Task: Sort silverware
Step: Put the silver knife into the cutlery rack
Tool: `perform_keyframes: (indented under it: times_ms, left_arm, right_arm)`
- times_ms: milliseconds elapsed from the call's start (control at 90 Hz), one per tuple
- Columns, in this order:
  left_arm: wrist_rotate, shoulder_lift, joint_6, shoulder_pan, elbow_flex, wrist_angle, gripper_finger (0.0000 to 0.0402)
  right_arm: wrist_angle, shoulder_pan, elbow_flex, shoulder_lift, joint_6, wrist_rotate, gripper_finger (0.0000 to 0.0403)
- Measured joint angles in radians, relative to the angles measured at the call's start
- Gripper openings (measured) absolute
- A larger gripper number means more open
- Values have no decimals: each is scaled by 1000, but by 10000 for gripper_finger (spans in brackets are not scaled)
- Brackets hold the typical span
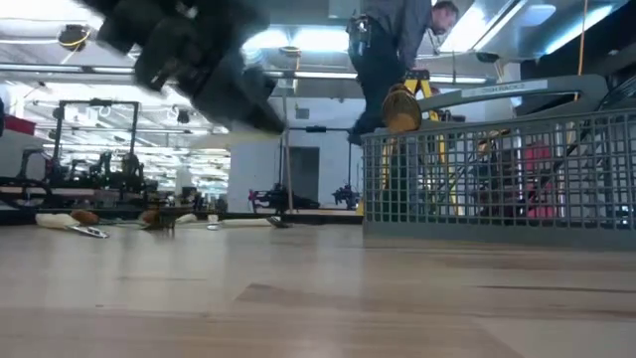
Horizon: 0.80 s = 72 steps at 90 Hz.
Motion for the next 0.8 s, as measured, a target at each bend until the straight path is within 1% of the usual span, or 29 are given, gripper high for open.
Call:
perform_keyframes:
  times_ms: [133, 333, 411, 522, 578, 667, 800]
  left_arm:
    - [-28, 23, 80, -5, 178, -97, 40]
    - [-35, 113, 167, 17, 424, -256, 40]
    - [-44, 164, 206, 22, 500, -298, 40]
    - [-69, 236, 302, 13, 592, -362, 40]
    - [-96, 270, 363, 6, 629, -411, 40]
    - [-150, 317, 464, -11, 671, -470, 40]
    - [-262, 355, 608, -48, 692, -460, 40]
  right_arm:
    - [-73, 38, 0, 0, 109, 23, 108]
    - [-169, 65, -7, 8, 312, 26, 108]
    - [-188, 63, -39, 12, 401, 22, 108]
    - [-186, 52, -100, 14, 550, 36, 108]
    - [-186, 38, -113, 13, 595, 15, 108]
    - [-184, 14, -115, 5, 613, -37, 108]
    - [-170, -87, -114, -9, 553, -99, 108]
